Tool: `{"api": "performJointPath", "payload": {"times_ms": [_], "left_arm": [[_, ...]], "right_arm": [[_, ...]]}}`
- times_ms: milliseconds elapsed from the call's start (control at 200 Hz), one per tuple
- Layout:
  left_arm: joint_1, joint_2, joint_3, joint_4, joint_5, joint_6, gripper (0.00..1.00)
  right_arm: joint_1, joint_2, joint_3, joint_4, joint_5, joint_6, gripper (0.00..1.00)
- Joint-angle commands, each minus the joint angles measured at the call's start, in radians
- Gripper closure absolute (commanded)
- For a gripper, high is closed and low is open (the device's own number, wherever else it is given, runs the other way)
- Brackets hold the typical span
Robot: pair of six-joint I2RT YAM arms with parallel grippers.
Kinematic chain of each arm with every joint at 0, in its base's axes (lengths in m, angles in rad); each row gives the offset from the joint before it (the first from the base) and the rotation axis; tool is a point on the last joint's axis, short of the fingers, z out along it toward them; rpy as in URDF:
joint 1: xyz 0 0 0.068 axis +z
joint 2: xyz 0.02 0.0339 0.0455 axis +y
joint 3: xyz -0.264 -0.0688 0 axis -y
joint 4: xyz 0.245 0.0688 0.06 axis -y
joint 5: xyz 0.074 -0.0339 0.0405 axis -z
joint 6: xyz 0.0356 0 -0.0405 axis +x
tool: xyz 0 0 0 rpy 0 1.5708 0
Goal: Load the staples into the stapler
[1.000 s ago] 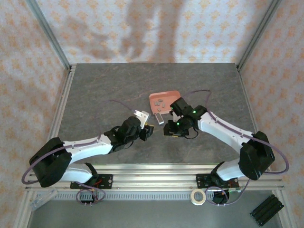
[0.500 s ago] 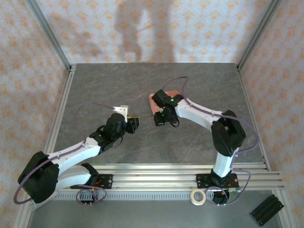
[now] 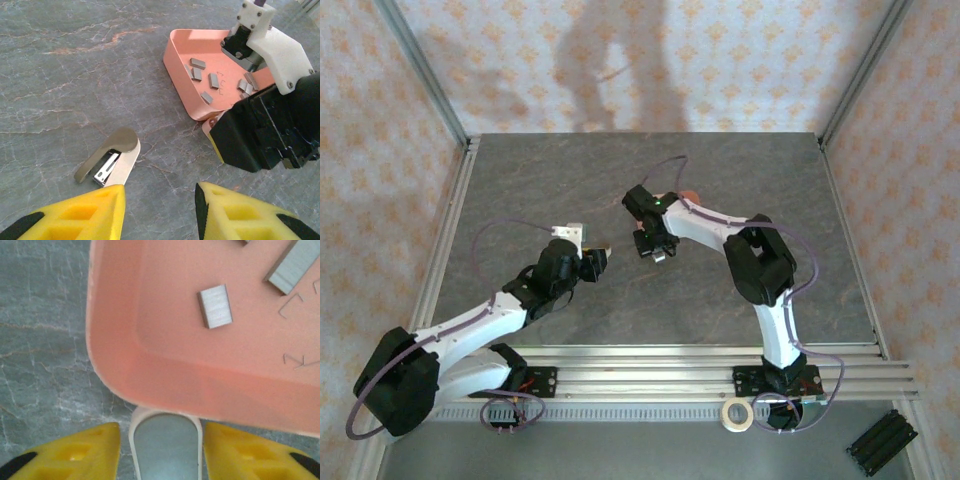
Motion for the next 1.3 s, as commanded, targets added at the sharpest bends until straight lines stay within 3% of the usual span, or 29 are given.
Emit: {"api": "performJointPath", "payload": {"times_ms": [0, 235, 400, 571, 771, 881, 1076, 1296], "left_arm": [[0.013, -0.022, -0.013, -0.028, -0.028, 0.012, 0.58], [0.013, 0.013, -0.009, -0.001, 0.046, 0.009, 0.58], [0.014, 0.060, 0.039, 0.014, 0.159, -0.009, 0.59], [0.012, 0.057, 0.085, 0.065, 0.281, -0.072, 0.59], [0.001, 0.082, 0.139, 0.168, 0.452, -0.172, 0.59], [-0.007, 0.082, 0.151, 0.242, 0.509, -0.225, 0.59], [-0.043, 0.084, 0.175, 0.305, 0.567, -0.258, 0.59], [-0.096, 0.122, 0.201, 0.313, 0.616, -0.236, 0.59]], "right_arm": [[0.000, 0.031, 0.047, 0.003, 0.043, -0.013, 0.59], [0.000, -0.044, -0.004, 0.053, 0.047, -0.039, 0.79], [-0.016, -0.291, -0.206, 0.200, -0.049, -0.114, 0.82], [-0.067, -0.557, -0.384, 0.304, -0.234, -0.219, 0.80], [-0.100, -0.802, -0.501, 0.326, -0.412, -0.537, 0.83], [-0.100, -0.935, -0.581, 0.369, -0.511, -0.806, 0.94], [-0.101, -0.960, -0.576, 0.275, -0.552, -1.066, 1.00], [-0.101, -0.951, -0.579, 0.310, -0.578, -1.082, 1.00]]}}
